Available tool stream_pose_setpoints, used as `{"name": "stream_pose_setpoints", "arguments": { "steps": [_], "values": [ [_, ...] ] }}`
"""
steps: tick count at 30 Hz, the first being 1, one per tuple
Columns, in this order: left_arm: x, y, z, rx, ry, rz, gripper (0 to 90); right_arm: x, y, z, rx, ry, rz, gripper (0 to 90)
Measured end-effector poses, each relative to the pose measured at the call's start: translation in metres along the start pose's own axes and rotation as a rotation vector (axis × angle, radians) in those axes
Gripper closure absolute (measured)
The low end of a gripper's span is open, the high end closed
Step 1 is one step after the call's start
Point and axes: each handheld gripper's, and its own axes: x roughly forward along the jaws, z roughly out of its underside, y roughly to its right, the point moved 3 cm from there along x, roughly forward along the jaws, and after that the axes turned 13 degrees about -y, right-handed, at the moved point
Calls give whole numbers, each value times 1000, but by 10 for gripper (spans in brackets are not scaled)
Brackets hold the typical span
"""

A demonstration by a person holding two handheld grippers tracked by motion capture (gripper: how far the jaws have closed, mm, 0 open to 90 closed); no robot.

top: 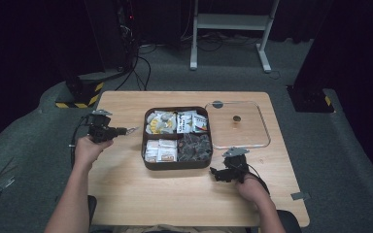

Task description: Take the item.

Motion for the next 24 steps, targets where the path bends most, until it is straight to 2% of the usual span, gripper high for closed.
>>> {"name": "stream_pose_setpoints", "arguments": {
  "steps": [15, 21, 24],
  "values": [
    [28, -17, 6, -44, -81, -27, 879, 0, 0, 0, 0, 0, 0, 80],
    [36, -20, 9, -44, -101, -48, 879, 0, 0, 0, -1, 1, 0, 80],
    [39, -21, 10, -47, -101, -44, 878, 0, 0, 0, -2, 1, 0, 80]
  ]
}}
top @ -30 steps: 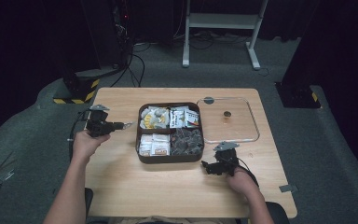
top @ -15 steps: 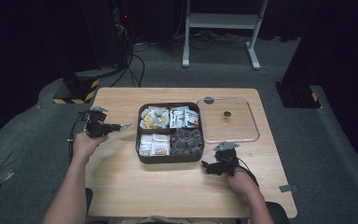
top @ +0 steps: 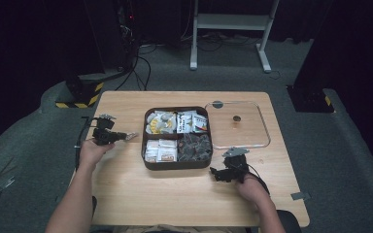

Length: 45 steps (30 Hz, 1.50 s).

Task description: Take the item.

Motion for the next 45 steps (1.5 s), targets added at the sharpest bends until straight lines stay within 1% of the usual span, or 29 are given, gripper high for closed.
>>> {"name": "stream_pose_setpoints", "arguments": {
  "steps": [2, 4, 11, 13, 14, 15, 17, 22, 26, 28, 31, 33, 40, 45],
  "values": [
    [1, 0, 0, -3, 3, 5, 877, 0, 0, 0, 0, 0, 0, 80],
    [2, 0, 0, 0, 6, -3, 873, 0, 0, 0, 0, 0, 0, 80],
    [6, 1, 0, -10, 8, 11, 848, 0, 0, 0, 1, 0, 0, 80],
    [5, 1, 0, -26, 13, 25, 814, 0, 0, 0, 1, 0, 0, 80],
    [5, 0, 0, -40, 8, 29, 774, 0, 0, 0, 1, 0, 0, 80],
    [5, 0, 0, -44, 6, 35, 762, 0, 0, 0, 1, 0, 0, 80],
    [5, 0, 0, -47, 4, 43, 747, 0, 0, 0, 1, 0, 0, 80],
    [1, 3, -2, -46, 31, 61, 676, 0, 0, 0, 1, 0, 0, 80],
    [-3, 3, -2, -33, 46, 35, 610, 0, 0, 0, 1, 0, 0, 80],
    [-6, 3, -1, -39, 49, 32, 577, 0, 0, 0, 1, 0, 0, 80],
    [-11, 1, 1, -42, 59, 20, 549, 0, 0, 0, 2, -1, -1, 80],
    [-13, 0, 4, -44, 72, 25, 533, 0, 0, 0, 2, -1, -1, 80],
    [-18, -1, 12, -41, 95, -2, 492, 0, 0, 0, 4, -1, -3, 81],
    [-21, -4, 19, -54, 119, -11, 450, 0, 0, 0, -1, -3, -4, 79]
  ]
}}
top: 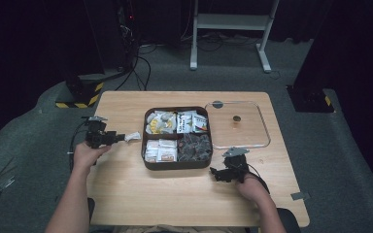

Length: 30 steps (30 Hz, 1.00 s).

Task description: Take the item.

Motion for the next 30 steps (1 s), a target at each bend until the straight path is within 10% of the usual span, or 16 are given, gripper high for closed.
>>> {"name": "stream_pose_setpoints", "arguments": {
  "steps": [23, 30],
  "values": [
    [7, -32, 35, -81, -47, -132, 326, 1, 1, -2, -11, 0, -9, 78],
    [11, -41, 41, -44, -21, -157, 280, 2, 2, -3, -12, 0, -9, 78]
  ]
}}
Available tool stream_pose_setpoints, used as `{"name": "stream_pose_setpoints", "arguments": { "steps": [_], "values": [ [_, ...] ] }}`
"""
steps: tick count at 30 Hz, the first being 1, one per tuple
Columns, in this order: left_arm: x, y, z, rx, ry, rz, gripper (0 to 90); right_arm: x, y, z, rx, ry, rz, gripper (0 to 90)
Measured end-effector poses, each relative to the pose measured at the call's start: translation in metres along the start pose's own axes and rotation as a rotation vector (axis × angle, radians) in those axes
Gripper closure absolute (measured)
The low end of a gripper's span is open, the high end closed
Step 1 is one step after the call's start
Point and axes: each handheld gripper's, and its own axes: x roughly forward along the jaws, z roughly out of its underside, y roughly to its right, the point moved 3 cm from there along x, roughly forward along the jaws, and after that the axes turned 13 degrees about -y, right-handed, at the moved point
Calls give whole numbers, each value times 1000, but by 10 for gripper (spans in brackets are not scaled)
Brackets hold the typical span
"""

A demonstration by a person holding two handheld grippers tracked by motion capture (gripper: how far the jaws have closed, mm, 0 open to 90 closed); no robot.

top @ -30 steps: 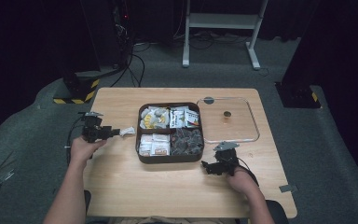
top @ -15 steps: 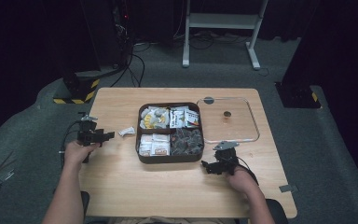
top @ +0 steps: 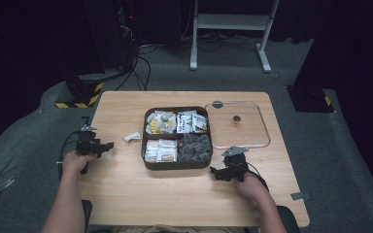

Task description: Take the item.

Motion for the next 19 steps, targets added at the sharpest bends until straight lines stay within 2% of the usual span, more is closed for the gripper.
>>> {"name": "stream_pose_setpoints", "arguments": {
  "steps": [6, 8, 14, 19],
  "values": [
    [6, 2, 4, 46, 66, -11, 210, 0, 0, 0, 0, 0, 0, 78],
    [8, 2, 5, 67, 77, -31, 200, 0, 0, 0, 0, 0, 1, 78],
    [11, 5, 6, 77, 91, -66, 171, 0, 0, 0, 0, 0, 1, 78],
    [12, 6, 5, 69, 90, -73, 153, 0, 0, 0, -2, 1, 1, 79]
  ]
}}
